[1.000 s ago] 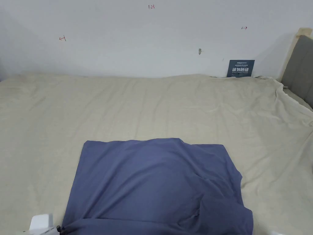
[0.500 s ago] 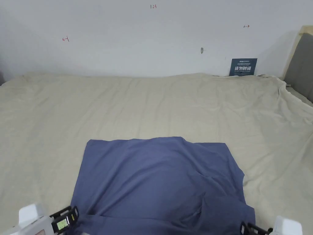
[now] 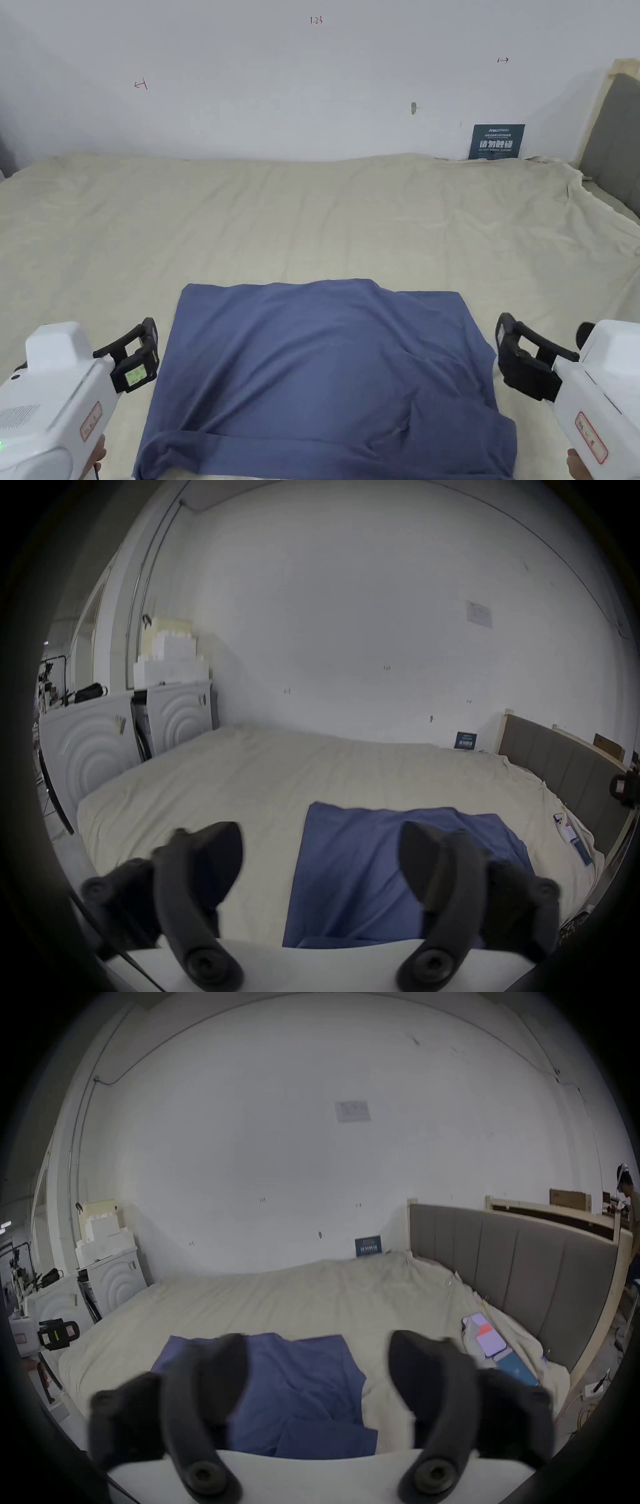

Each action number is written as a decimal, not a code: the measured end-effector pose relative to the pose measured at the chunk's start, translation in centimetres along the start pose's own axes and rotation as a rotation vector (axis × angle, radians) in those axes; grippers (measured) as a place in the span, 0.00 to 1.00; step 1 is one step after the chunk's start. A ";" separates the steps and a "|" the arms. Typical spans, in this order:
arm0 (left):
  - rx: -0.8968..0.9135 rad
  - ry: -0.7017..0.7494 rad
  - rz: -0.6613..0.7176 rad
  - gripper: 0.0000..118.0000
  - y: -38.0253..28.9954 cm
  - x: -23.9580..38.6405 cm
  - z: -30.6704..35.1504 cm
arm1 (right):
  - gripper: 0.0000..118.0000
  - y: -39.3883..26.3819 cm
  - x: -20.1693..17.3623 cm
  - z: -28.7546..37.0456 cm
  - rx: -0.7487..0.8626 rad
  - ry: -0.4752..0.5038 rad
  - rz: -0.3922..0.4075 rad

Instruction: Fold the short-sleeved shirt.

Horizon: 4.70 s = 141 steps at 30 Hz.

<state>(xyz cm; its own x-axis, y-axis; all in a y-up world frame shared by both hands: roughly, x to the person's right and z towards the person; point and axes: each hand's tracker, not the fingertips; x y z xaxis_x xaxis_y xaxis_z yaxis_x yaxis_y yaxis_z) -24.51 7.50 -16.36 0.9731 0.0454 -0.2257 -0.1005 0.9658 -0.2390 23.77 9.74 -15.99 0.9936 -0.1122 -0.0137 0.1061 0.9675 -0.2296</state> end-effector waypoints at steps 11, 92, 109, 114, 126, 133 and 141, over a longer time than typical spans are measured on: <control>-0.006 -0.068 0.057 0.00 -0.9 1.0 0.0 | 0.00 0.3 -1.3 1.0 0.037 0.011 0.058; -0.546 -0.086 0.099 0.07 -7.2 -3.0 -10.4 | 0.03 -6.7 4.1 -9.4 -0.431 0.071 -0.033; -0.697 -0.025 0.011 0.07 -10.3 0.0 -24.7 | 0.03 -10.2 4.8 -26.6 -0.655 -0.007 0.011; -0.720 -0.009 0.018 0.07 -11.2 0.3 -25.7 | 0.04 -12.9 5.1 -28.7 -0.740 -0.041 -0.010; -0.560 0.012 0.089 0.84 -6.8 0.5 -21.7 | 0.51 -8.2 3.8 -24.0 -0.569 -0.058 0.022; -0.362 -0.036 0.104 0.84 -1.3 1.0 -15.0 | 0.51 -0.2 2.8 -14.9 -0.279 0.021 0.015; -0.210 -0.018 0.040 0.66 0.2 2.1 -7.0 | 0.41 2.7 0.9 -5.4 -0.059 0.004 0.082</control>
<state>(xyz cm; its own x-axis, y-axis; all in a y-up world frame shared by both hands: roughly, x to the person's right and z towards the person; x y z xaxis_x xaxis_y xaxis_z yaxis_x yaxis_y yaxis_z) -23.96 5.95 -23.47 0.9708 0.0892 -0.2225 -0.1784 0.8889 -0.4220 24.75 10.98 -21.90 0.9986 -0.0346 -0.0388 0.0221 0.9584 -0.2845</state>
